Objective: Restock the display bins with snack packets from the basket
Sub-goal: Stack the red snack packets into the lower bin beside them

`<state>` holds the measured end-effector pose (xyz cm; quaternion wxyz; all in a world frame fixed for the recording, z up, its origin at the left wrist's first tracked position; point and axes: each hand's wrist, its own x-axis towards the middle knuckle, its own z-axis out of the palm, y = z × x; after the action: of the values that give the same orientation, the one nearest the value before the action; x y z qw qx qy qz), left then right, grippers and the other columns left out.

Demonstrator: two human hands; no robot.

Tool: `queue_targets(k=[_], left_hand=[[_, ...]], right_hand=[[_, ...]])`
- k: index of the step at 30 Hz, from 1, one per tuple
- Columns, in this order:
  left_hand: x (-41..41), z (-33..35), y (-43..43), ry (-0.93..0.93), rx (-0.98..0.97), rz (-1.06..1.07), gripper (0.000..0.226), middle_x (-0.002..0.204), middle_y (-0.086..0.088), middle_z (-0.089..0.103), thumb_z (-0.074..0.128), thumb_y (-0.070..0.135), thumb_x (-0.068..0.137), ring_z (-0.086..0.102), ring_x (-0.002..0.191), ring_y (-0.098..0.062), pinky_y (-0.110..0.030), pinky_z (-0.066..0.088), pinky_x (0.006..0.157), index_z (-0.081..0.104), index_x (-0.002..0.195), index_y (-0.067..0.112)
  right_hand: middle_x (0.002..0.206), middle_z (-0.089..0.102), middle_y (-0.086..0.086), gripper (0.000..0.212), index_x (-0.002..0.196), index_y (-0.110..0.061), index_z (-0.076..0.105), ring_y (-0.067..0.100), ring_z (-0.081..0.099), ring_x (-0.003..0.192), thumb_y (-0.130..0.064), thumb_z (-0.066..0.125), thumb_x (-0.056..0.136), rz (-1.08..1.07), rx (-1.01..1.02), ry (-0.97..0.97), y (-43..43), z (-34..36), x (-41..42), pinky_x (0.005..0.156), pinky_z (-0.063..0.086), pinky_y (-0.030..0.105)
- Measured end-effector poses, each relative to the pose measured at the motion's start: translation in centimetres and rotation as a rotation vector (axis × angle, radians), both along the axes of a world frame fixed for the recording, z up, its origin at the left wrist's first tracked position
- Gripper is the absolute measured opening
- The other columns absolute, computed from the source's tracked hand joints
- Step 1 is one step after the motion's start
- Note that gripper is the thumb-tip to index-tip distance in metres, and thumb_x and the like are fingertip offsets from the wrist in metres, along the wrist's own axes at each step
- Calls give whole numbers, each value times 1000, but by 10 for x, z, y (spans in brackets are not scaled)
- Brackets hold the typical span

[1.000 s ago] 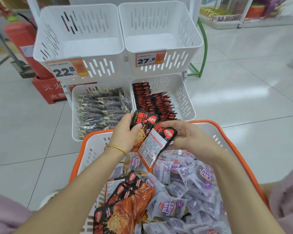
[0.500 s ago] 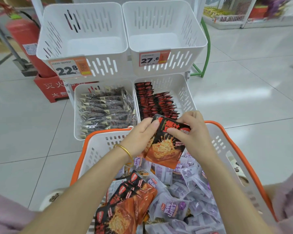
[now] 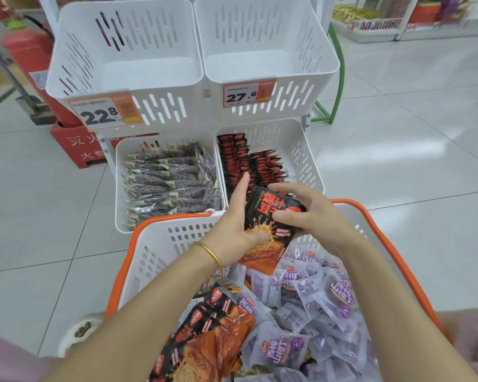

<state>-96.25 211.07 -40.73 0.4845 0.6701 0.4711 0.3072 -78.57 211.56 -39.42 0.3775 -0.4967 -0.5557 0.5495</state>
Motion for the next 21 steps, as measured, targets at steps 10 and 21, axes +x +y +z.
queue_targets(k=[10,21], left_hand=[[-5,-40,84,388,261,205,79,141,-6,29,61,28,89,37,127,-17,-27,29,106,11,149,19],[11,-98,144,962,492,117,59,134,-8,49,25,46,90,29,122,-20,-45,35,104,47,134,15]], right_hand=[[71,62,-7,20,78,-26,64,8,61,66,-7,72,76,-358,391,-313,100,-7,28,65,51,27],[92,70,2,14,95,-13,70,23,61,91,-20,64,85,-241,799,-760,262,-64,27,78,48,36]])
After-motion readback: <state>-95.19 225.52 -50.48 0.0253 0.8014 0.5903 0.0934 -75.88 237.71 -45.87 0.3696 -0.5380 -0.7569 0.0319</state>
